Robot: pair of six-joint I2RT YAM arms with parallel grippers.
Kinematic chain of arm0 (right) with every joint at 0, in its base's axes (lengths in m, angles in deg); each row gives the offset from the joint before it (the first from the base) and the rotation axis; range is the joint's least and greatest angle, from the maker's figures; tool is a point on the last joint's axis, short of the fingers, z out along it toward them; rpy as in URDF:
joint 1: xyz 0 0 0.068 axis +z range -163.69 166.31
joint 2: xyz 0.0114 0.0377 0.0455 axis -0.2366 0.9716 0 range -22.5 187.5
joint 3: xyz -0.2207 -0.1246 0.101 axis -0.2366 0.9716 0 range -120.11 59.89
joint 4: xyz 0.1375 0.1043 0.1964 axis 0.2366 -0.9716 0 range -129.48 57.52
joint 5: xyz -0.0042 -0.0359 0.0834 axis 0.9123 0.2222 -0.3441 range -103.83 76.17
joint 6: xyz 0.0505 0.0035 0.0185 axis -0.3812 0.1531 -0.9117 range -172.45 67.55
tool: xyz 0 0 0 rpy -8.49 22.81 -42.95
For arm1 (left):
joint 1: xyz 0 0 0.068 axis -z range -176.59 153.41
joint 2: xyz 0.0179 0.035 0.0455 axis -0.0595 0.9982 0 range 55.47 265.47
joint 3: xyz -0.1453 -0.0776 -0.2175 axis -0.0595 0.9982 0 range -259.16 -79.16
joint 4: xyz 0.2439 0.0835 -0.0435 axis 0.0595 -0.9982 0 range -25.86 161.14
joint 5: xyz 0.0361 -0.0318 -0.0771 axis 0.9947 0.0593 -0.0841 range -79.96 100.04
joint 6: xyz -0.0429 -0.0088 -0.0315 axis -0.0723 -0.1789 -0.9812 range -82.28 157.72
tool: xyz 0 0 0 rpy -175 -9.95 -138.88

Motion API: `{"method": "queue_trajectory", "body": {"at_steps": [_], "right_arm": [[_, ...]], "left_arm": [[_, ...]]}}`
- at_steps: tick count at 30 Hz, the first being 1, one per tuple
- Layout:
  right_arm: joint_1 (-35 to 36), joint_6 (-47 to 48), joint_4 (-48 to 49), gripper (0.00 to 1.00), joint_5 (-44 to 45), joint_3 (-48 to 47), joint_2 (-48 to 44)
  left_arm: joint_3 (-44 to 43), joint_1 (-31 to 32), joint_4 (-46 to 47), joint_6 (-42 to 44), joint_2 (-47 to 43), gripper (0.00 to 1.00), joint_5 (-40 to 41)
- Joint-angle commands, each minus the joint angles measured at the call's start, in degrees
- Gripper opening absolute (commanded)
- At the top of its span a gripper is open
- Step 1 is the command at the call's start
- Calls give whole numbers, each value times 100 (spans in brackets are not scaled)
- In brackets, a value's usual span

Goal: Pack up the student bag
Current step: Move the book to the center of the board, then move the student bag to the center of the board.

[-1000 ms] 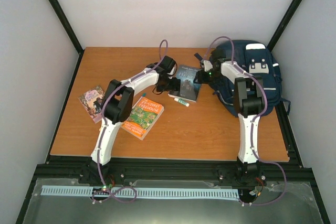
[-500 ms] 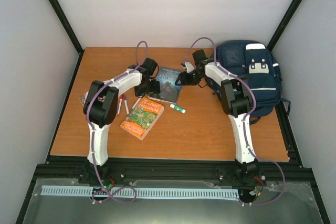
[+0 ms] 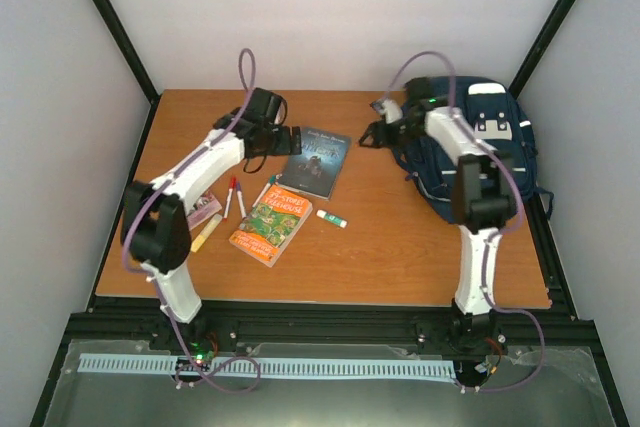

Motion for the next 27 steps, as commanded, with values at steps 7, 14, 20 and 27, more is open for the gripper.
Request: {"method": "queue_trajectory", "body": {"at_steps": [7,14,20,27], "right_arm": [[-2268,3064,-1351,67,251,1192,-2854],[-3431,4758,-1593,62,1285,2309,-3504],[-3813,5625,-1245,60,2138,2793,-3347],[-3813,6261,-918,57,2509,3170,-3224]], "left_arm": [[-893,462,24,953,-1010,100,-260],[451,1236,1824,1337,-1745,100,-654],[668,1747,2246,714,-1231,100,-485],[-443,2426,1106,773,99,100,719]]}}
